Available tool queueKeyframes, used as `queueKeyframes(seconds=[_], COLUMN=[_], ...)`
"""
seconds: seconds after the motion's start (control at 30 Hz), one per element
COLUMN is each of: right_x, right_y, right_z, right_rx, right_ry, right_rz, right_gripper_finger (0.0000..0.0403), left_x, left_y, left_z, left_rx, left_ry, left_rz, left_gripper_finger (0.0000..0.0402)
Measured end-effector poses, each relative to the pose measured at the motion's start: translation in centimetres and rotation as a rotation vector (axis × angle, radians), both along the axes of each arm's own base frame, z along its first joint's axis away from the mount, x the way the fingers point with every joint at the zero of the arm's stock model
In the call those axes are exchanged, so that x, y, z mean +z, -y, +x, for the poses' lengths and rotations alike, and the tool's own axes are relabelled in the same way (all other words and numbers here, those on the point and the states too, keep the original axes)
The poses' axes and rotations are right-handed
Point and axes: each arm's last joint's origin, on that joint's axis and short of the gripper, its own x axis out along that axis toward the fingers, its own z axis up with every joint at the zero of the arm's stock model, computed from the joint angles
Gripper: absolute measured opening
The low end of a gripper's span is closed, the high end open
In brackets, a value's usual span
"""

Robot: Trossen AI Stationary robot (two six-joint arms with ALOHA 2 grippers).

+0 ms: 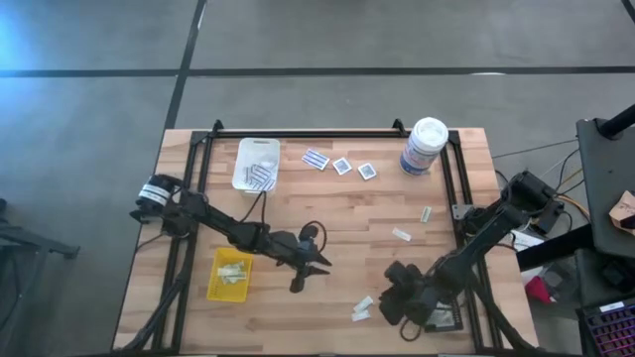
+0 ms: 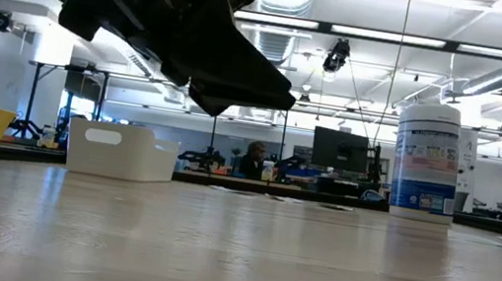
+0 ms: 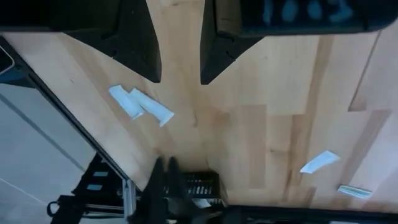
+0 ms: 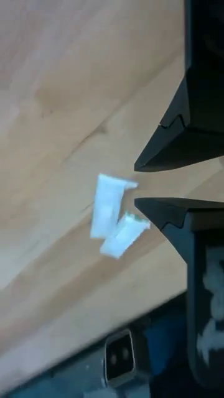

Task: Pick & Place First Aid Supplies
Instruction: Put the green bandage into the yellow bin

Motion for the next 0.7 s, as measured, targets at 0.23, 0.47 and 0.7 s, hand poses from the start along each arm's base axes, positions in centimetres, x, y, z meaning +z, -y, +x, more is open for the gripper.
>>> queueKeyframes(seconds=[0.23, 0.47, 0.7], right_x=[-1.2, -0.9, -0.3], right_y=[1.2, 2.2, 2.1], right_z=[2.3, 3.1, 3.1], right_rx=[-0.027, -0.036, -0.003], right_ry=[-0.08, -0.104, -0.121], right_rz=[0.137, 0.201, 0.256], right_gripper_finger=[0.0102, 0.0154, 0.0179], left_x=[-0.4, -0.9, -1.0], left_y=[0.0, -0.1, -0.1], left_z=[-0.1, -0.3, -0.4], left_rx=[0.0, -0.001, -0.001], left_ry=[-0.04, -0.086, -0.094], left_rz=[0.015, 0.029, 0.031], left_gripper_finger=[0.0108, 0.0108, 0.0108])
